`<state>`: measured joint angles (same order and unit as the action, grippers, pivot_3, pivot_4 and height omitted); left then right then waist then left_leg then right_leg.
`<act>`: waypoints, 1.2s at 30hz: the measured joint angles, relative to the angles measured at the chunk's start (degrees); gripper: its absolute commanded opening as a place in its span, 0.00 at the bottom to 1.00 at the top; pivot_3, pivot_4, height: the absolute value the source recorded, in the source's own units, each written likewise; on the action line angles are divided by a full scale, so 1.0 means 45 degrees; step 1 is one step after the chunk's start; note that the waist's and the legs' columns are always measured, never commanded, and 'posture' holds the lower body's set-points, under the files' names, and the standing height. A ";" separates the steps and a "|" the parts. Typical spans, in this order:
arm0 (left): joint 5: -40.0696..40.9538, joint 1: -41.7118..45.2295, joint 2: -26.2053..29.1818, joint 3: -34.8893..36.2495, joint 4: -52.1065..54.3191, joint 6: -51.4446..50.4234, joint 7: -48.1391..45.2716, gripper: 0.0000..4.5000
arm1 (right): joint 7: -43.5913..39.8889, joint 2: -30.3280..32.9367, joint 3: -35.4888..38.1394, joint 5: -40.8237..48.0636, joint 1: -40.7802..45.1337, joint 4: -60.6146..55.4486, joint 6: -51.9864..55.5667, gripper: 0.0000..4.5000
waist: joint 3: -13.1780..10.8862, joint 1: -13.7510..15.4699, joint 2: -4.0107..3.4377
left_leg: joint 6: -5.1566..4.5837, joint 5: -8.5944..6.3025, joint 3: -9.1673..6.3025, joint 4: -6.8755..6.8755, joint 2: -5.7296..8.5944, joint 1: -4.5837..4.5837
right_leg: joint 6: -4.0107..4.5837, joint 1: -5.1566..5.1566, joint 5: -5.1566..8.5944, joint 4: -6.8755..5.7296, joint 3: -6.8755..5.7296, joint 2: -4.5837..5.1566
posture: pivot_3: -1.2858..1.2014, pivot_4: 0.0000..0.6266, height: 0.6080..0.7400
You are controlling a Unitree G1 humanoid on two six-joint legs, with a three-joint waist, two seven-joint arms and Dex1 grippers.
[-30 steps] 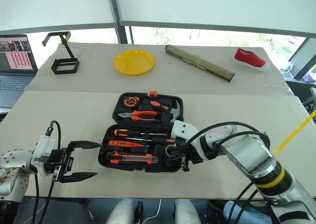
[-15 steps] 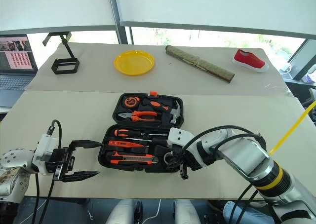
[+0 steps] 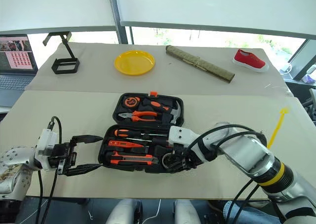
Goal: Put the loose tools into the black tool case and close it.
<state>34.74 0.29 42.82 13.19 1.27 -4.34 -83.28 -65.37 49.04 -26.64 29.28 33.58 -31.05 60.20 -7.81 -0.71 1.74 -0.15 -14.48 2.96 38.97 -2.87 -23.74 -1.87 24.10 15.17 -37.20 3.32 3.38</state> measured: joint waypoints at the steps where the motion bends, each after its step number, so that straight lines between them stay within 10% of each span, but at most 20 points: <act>1: 0.0001 0.0003 0.0002 0.0122 -0.0001 -0.0190 0.0315 1.00 | -0.0232 -0.0092 0.0387 0.0414 0.0000 -0.0005 -0.0089 0.48 | -0.0003 -0.0020 -0.0002 | 0.0000 0.0000 -0.0003 0.0000 -0.0001 -0.0002 | 0.0001 0.0006 -0.0001 -0.0001 0.0004 0.0001 | 0.52 0.24 1.00; 6: 0.0048 0.0251 0.0014 0.0825 -0.0617 -0.1123 0.1829 0.80 | -0.0789 0.0743 0.2395 0.1209 -0.0491 0.0483 -0.0585 0.49 | -0.0010 0.0048 0.0005 | 0.0001 0.0000 -0.0006 0.0004 0.0004 0.0001 | 0.0000 -0.0010 -0.0001 0.0001 -0.0008 0.0006 | 0.52 0.24 1.00; 13: -0.2047 0.2449 -0.0709 0.0292 -0.2906 -0.1741 0.5763 0.22 | 0.2190 -0.0561 0.4317 -0.1564 -0.2785 0.3912 -0.5085 0.02 | -0.0004 0.0188 0.0020 | 0.0007 0.0004 0.0025 0.0015 0.0020 -0.0010 | -0.0016 0.0001 -0.0011 -0.0005 0.0008 0.0009 | 0.52 0.24 1.00; 16: -0.2777 0.3233 -0.1304 -0.0636 -0.3385 -0.1913 0.6356 0.00 | 0.3321 -0.1430 0.4030 -0.3019 -0.2811 0.5101 -0.6936 0.00 | -0.0004 0.0182 0.0020 | 0.0008 0.0005 0.0036 0.0012 0.0021 -0.0012 | -0.0017 0.0010 -0.0014 -0.0008 0.0017 0.0005 | 0.52 0.24 1.00; 36: -0.3451 0.3854 -0.1988 -0.2698 -0.2685 -0.3045 0.4964 0.00 | 0.3093 -0.2373 0.3729 -0.4427 -0.3227 0.6260 -0.8509 0.00 | -0.0007 0.0215 0.0014 | 0.0010 0.0007 0.0040 0.0011 0.0025 -0.0011 | -0.0019 0.0001 -0.0017 0.0001 0.0023 0.0008 | 0.52 0.24 1.00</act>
<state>19.21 17.63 33.87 1.05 -10.81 -18.04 -60.94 -51.45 38.36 -9.86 9.36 19.06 -2.88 21.91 -7.85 0.25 1.80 -0.10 -14.45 3.14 39.02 -2.75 -23.79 -1.95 24.10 15.09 -37.20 3.42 3.42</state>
